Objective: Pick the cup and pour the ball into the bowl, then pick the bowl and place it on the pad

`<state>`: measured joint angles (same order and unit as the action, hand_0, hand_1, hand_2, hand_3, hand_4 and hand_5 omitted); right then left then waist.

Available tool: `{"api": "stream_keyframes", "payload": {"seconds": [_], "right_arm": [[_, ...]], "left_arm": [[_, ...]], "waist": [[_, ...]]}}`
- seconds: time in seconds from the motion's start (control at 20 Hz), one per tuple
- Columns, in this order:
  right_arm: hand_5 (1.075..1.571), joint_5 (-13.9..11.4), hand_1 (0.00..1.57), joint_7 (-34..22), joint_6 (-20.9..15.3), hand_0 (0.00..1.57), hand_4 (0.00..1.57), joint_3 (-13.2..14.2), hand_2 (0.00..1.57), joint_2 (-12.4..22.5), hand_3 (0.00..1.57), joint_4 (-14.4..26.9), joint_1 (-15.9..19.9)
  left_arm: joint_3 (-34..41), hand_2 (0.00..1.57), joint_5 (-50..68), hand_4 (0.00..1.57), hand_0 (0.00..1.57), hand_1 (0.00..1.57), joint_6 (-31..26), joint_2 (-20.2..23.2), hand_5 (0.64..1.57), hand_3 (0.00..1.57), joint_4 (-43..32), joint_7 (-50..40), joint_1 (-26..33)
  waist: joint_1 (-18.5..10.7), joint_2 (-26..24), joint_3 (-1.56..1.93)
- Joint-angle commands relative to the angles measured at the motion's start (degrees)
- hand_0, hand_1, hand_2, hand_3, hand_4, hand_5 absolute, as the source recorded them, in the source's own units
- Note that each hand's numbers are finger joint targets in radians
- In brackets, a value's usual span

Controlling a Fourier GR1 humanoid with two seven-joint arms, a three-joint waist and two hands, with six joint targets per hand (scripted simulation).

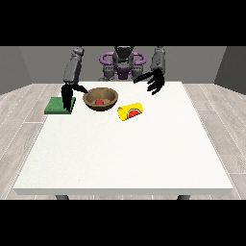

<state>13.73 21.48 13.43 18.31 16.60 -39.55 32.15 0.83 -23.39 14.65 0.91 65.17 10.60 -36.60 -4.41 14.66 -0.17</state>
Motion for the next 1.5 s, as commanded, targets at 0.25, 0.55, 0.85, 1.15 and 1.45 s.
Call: {"api": "stream_keyframes", "payload": {"seconds": [0.25,0.55,0.85,1.15,1.45], "right_arm": [[1.544,-1.92,0.0,-4.64,-1.02,0.0,0.0,-5.14,0.0,-4.41,0.0,-1.98,-1.52],[1.55,-1.2,0.0,2.73,-0.88,0.0,0.25,-2.93,0.0,-4.55,0.0,4.39,-1.03],[1.531,-1.46,0.0,9.14,-1.68,0.0,0.13,-1.6,0.0,-5.62,0.0,7.89,-5.03],[1.532,1.01,0.0,2.47,-4.37,0.0,0.24,-0.2,0.0,-7.37,0.0,5.35,-1.18],[1.546,1.51,0.0,0.34,-6.57,0.0,0.35,-0.71,0.0,-9.14,0.0,5.85,-0.23]], "left_arm": [[6.09,0.0,7.82,0.0,0.0,0.0,-2.89,2.67,1.531,0.0,-7.49,6.23,1.09],[3.63,0.0,7.16,0.0,0.0,0.0,-3.3,2.21,1.549,0.0,-3.82,7.54,1.32],[-0.63,0.0,6.41,0.0,0.0,0.0,-6.56,1.06,1.557,0.0,2.79,1.05,1.2],[-2.19,0.0,5.19,0.0,0.0,0.0,-6.42,0.33,1.561,0.0,2.87,-0.81,-0.21],[-0.35,0.0,7.06,0.0,0.0,0.0,-8.57,2.22,1.564,0.0,2.94,-1.84,3.0]], "waist": [[5.67,-4.6,0.16],[1.84,-0.25,0.2],[-3.23,0.71,0.25],[-5.75,-1.02,0.2],[-3.69,-5.71,0.2]]}}
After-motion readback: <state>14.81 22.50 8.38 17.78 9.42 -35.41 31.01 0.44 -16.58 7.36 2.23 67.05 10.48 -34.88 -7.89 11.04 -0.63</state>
